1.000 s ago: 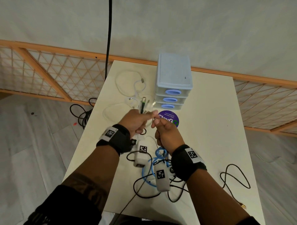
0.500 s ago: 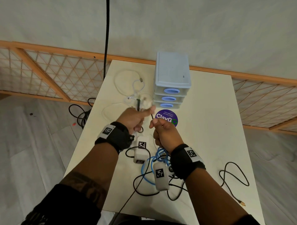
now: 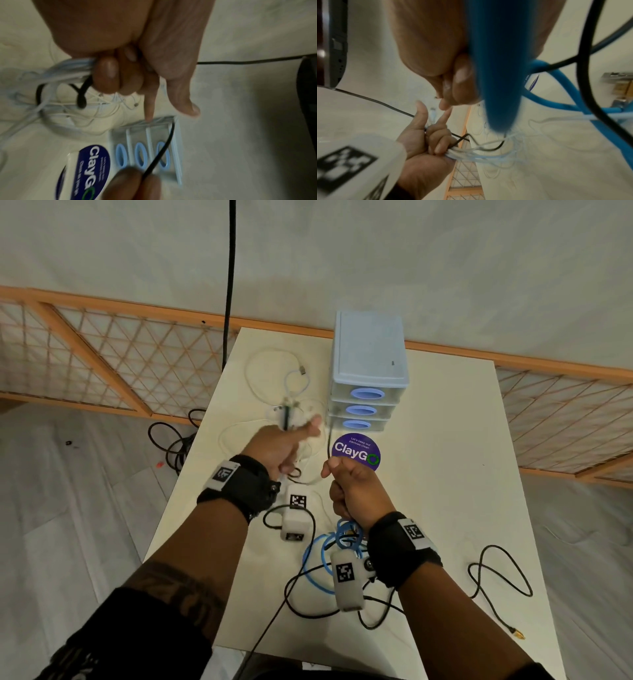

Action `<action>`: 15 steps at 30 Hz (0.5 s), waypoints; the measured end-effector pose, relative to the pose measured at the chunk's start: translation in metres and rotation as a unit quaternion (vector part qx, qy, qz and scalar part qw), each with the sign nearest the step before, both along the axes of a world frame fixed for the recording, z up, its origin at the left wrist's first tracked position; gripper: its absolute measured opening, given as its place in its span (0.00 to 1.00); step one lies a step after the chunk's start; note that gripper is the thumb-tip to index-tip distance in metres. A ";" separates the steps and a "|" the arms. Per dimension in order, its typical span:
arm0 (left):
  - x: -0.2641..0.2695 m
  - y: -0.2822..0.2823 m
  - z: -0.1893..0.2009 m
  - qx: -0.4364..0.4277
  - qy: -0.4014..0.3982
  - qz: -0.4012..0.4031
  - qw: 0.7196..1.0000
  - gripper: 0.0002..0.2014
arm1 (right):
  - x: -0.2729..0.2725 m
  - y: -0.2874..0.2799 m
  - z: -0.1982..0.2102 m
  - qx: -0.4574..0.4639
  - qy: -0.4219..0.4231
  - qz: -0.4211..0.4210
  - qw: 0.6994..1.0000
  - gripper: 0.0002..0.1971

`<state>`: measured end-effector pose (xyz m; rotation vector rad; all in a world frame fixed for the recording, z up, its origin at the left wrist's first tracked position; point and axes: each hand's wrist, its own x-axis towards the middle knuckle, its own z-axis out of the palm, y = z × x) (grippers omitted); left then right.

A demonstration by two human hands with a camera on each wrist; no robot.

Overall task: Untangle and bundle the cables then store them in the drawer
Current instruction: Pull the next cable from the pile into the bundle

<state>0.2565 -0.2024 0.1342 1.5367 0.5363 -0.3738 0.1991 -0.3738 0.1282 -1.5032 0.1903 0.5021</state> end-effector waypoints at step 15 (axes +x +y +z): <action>-0.009 -0.017 0.013 0.059 -0.043 -0.172 0.982 0.20 | 0.009 0.002 0.001 -0.020 -0.010 0.017 1.000 0.17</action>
